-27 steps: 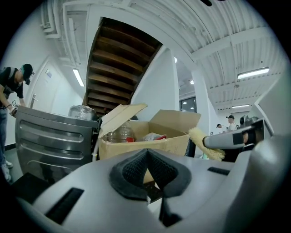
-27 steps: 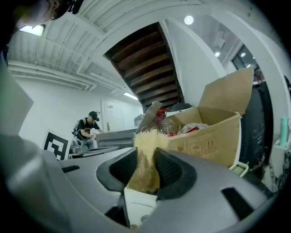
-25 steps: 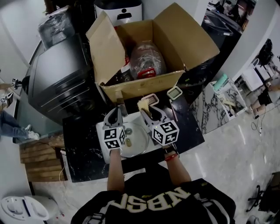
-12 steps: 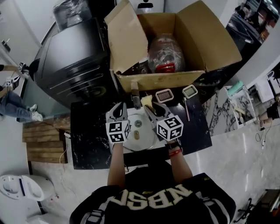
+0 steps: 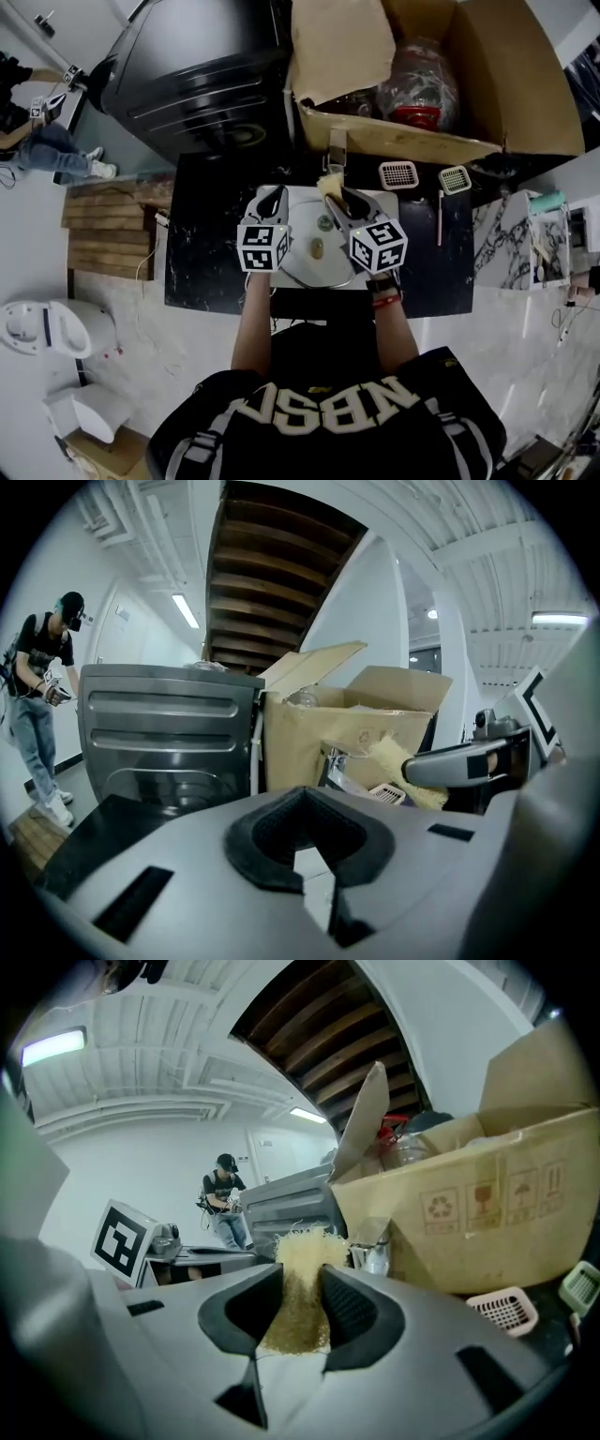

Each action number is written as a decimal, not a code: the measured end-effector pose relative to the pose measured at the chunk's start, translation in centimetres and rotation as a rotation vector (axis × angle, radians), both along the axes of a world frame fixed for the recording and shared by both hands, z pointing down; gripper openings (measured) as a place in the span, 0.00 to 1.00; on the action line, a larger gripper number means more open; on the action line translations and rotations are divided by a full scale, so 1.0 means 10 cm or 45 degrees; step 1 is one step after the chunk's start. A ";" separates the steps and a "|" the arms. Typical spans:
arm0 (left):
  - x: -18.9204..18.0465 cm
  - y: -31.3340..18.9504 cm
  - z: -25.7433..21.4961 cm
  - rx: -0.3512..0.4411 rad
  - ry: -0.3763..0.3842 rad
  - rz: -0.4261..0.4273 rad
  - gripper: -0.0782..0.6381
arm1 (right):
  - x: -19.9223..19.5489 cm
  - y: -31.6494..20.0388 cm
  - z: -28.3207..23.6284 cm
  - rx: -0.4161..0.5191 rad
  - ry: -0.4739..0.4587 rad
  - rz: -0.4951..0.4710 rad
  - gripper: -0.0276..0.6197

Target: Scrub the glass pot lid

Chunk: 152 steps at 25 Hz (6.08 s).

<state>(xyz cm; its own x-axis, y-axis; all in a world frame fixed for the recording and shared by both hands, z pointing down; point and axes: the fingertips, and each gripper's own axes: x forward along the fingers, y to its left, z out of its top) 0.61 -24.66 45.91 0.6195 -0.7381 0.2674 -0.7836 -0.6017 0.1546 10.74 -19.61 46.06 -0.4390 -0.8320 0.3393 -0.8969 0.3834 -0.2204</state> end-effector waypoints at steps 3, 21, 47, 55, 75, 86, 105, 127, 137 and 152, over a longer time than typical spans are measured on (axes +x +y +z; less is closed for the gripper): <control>-0.09 0.00 0.24 -0.088 -0.049 -0.009 0.13 | -0.07 -0.05 0.18 -0.051 0.004 -0.042 0.26; -0.57 0.50 1.37 -0.557 -0.307 -0.028 0.14 | -0.51 0.20 1.03 -0.266 0.047 -0.370 0.26; -0.46 1.02 2.16 -1.120 -0.623 0.071 0.50 | -0.58 0.18 1.30 -0.311 0.024 -0.403 0.26; -0.46 1.12 2.40 -1.238 -0.679 0.012 0.50 | -0.51 0.20 1.31 -0.312 0.012 -0.383 0.26; -0.47 1.00 2.14 -1.104 -0.254 -0.063 0.13 | -0.33 0.23 1.46 -0.359 -0.066 -0.318 0.26; -0.46 1.01 2.10 -1.108 -0.194 -0.049 0.12 | -0.41 0.26 1.65 -0.407 -0.056 -0.352 0.26; -0.56 1.20 2.47 -1.263 -0.426 -0.030 0.13 | -1.03 0.11 2.87 -0.509 0.622 -0.682 0.26; -0.37 1.23 2.66 -1.163 -0.786 0.162 0.13 | 0.20 -0.12 2.97 -0.620 1.148 -0.491 0.26; -0.34 1.25 2.67 -1.097 -0.912 0.209 0.13 | 0.77 0.32 2.77 -0.786 1.335 -0.558 0.24; -0.37 1.24 2.67 -1.198 -0.687 0.211 0.13 | 0.60 1.30 2.45 -1.099 1.120 -1.000 0.24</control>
